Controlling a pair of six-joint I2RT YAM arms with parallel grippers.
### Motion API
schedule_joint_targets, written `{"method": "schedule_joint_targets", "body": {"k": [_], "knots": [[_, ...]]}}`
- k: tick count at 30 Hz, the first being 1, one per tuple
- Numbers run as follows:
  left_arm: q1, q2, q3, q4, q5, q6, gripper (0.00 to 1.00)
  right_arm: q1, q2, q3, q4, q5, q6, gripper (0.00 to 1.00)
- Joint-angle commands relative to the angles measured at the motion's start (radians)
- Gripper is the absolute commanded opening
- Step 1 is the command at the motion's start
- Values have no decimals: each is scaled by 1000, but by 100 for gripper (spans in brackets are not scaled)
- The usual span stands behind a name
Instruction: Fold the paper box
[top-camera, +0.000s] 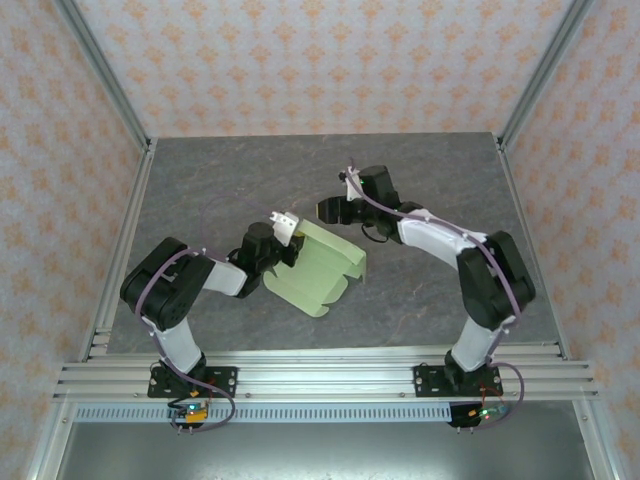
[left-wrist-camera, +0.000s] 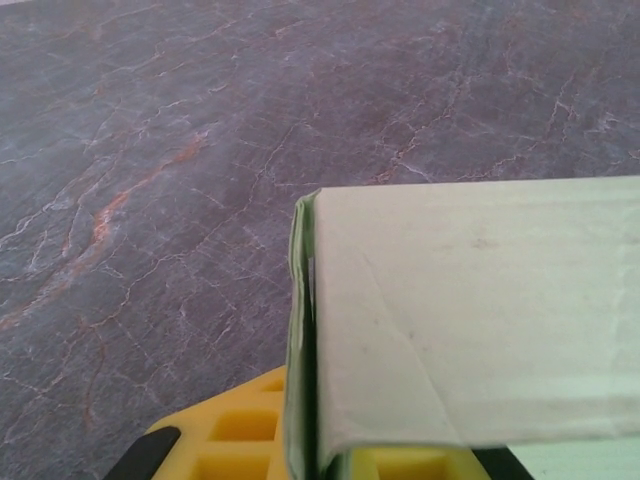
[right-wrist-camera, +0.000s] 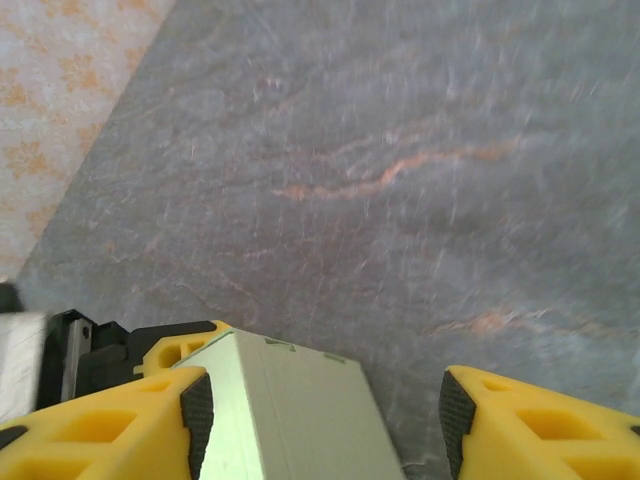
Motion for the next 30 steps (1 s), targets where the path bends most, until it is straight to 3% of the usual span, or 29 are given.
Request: {"method": "schedule_joint_targets", "body": {"k": [1, 7, 13, 24, 26, 30], "knots": [[-18, 23, 1, 39, -6, 31, 11, 3, 54, 69, -65, -96, 135, 62], [-33, 37, 11, 35, -29, 47, 11, 42, 123, 141, -124, -129, 148, 61], [-43, 47, 22, 34, -28, 52, 13, 51, 196, 180, -179, -73, 162, 54], [-53, 77, 45, 31, -48, 24, 28, 64, 215, 105, -196, 48, 138, 50], [-63, 93, 55, 38, -57, 24, 28, 64, 210, 83, -170, 52, 160, 49], [-87, 120, 95, 22, -83, 29, 10, 68, 182, 28, -89, 55, 221, 48]]}}
